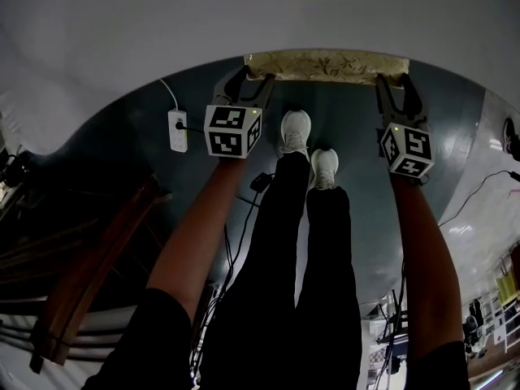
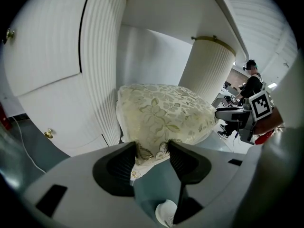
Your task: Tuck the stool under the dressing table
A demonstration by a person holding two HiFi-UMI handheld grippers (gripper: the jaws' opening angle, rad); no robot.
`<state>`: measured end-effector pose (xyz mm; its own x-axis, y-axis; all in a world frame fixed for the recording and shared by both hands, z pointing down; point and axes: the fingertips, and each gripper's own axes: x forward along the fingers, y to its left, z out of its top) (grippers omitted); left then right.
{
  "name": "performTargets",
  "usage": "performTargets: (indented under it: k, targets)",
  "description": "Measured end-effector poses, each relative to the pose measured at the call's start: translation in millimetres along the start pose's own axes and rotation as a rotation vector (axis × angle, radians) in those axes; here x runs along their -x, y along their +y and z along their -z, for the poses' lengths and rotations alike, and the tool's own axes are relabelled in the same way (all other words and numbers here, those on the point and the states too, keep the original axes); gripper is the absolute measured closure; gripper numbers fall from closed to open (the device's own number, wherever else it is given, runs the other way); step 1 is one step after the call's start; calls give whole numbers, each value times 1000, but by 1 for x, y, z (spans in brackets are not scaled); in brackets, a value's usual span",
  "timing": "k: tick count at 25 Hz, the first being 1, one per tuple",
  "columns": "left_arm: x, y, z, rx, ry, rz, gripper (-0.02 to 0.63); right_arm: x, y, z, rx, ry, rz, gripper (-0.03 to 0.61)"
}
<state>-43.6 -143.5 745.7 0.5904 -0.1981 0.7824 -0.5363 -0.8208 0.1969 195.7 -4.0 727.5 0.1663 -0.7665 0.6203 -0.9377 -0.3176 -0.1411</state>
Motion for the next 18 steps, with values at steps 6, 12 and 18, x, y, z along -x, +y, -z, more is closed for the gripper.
performTargets:
  k: [6,12,18]
  targets:
    - [-3,-1,-4,8,3,10,379,-5,-4,-4,2,-8,3,318]
    - [-5,-1,-8,19,3,27,379,-8,-7,-9,-3,-20,8,318]
    - [-9,-2,-10,18,0,26,379,-11,-11,-9,-12,-25,7,319]
